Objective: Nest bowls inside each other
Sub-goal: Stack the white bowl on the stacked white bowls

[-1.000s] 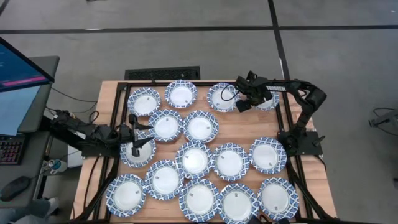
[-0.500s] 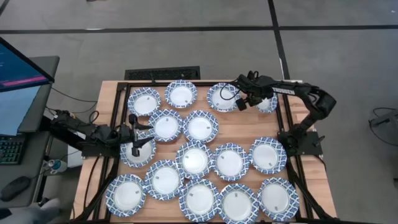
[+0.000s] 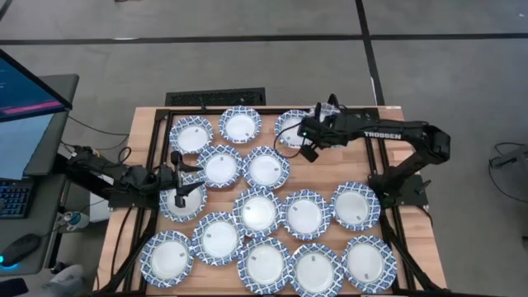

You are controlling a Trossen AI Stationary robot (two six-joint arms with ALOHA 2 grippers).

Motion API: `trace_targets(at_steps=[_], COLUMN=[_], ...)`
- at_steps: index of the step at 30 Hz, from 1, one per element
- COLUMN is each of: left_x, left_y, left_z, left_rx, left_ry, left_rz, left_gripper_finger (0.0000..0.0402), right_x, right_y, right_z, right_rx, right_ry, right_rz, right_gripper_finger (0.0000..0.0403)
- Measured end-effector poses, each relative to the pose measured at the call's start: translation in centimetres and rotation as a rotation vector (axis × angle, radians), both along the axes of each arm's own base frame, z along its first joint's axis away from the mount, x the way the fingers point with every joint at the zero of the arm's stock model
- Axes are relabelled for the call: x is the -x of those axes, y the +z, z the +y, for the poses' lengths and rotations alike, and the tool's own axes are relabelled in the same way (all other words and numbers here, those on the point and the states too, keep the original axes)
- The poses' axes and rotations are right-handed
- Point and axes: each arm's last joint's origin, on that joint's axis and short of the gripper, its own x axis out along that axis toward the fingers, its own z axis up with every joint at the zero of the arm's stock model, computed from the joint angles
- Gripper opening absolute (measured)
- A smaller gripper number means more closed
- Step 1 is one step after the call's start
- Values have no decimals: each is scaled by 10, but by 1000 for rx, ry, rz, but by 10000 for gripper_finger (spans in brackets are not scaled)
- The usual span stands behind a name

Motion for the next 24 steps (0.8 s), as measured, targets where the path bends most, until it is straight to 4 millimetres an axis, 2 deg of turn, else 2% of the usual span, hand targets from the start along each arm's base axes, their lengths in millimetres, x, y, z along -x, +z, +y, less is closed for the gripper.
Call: trace_targets(at_steps=[1,5,7,10,14,16,19,22,24], left_x=[0,0,0,0,0,0,0,0,0], left_y=[0,0,0,0,0,1,4,6,8], left_z=[0,3,4,4,4,3,-1,-3,-4], left_rx=[-18,-300,-379,-408,-386,-328,-111,79,156], left_ry=[3,100,120,122,122,91,-30,-141,-187], left_rz=[3,68,89,96,87,61,-29,-79,-101], left_gripper_finger=[208,208,208,208,208,208,208,208,208], right_x=[-5,-20,-28,-41,-55,-62,-70,-77,-79], right_y=[3,21,29,36,32,26,11,-6,-10], right_z=[5,23,32,43,49,51,51,47,41], right_rx=[3,24,56,82,81,54,-46,-123,-127], right_ry=[21,124,190,280,387,448,532,542,533], right_rz=[-9,-13,-10,-1,67,98,130,158,159], right_gripper_finger=[8,5,4,6,6,5,6,7,7])
